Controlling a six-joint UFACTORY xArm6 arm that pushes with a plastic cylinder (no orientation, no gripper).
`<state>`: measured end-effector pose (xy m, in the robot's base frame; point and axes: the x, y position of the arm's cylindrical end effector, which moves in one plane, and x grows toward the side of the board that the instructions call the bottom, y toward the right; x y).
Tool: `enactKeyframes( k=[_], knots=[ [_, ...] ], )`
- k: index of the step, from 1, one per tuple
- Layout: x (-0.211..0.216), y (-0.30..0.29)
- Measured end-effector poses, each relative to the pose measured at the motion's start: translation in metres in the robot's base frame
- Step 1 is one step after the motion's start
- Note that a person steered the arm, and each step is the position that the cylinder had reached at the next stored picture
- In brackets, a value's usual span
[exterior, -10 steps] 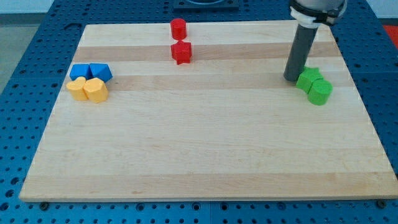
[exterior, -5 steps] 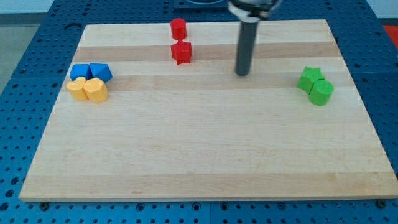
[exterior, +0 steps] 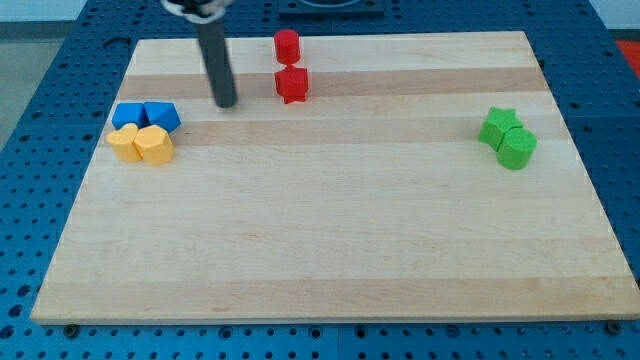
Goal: Point your arm at the blue cube
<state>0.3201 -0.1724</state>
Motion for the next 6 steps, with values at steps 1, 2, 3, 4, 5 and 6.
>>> enactKeyframes(
  k=[1, 2, 3, 4, 5, 6],
  knots=[
    [-0.011, -0.074],
    [-0.004, -0.131],
    [-0.001, -0.132],
    [0.018, -0.132],
    [0.035, -0.132],
    [0.041, -0.132]
  ],
)
